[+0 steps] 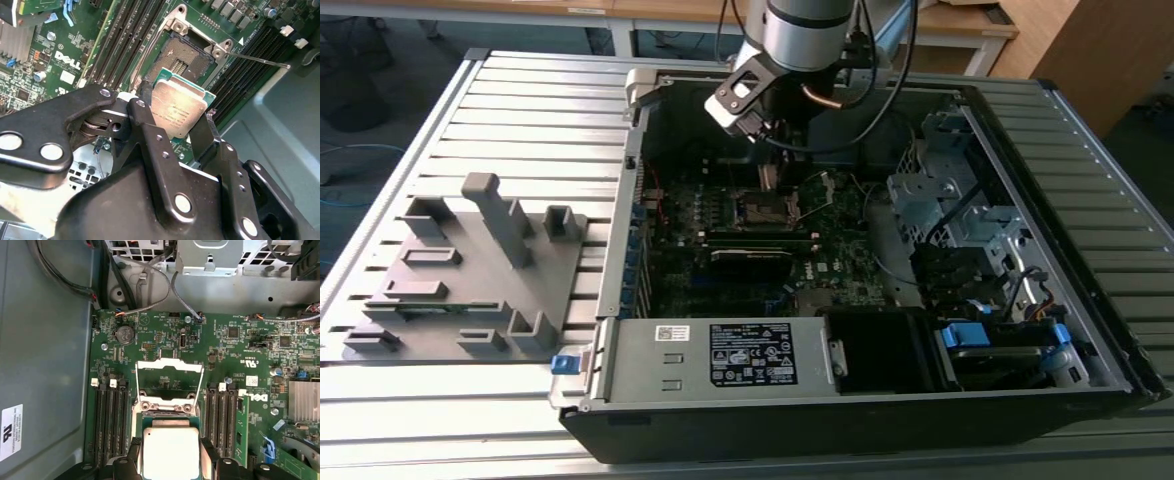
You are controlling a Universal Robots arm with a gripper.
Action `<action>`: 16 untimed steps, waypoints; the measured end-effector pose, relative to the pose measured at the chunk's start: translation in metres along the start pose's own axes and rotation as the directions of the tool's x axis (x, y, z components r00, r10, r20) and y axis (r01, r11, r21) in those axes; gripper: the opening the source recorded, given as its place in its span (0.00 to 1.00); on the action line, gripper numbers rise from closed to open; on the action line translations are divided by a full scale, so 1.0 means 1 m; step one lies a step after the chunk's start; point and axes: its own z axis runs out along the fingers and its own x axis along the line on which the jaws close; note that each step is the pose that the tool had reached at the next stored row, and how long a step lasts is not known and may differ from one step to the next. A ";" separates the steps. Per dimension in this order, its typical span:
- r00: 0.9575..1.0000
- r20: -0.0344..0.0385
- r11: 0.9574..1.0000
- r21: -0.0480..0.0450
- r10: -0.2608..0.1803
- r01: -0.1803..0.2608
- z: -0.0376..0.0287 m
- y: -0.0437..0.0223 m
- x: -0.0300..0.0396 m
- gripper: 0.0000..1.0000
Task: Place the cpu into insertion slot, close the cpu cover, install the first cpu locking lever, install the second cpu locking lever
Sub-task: 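Place the cpu into insertion slot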
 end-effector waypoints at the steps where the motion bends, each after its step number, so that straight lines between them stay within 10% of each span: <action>1: 1.000 -0.001 1.000 -0.002 0.000 0.000 0.0012 -0.0005 0.0000 0.54; 16: 1.000 -0.001 1.000 -0.010 0.000 0.000 0.0104 -0.0040 -0.0004 0.54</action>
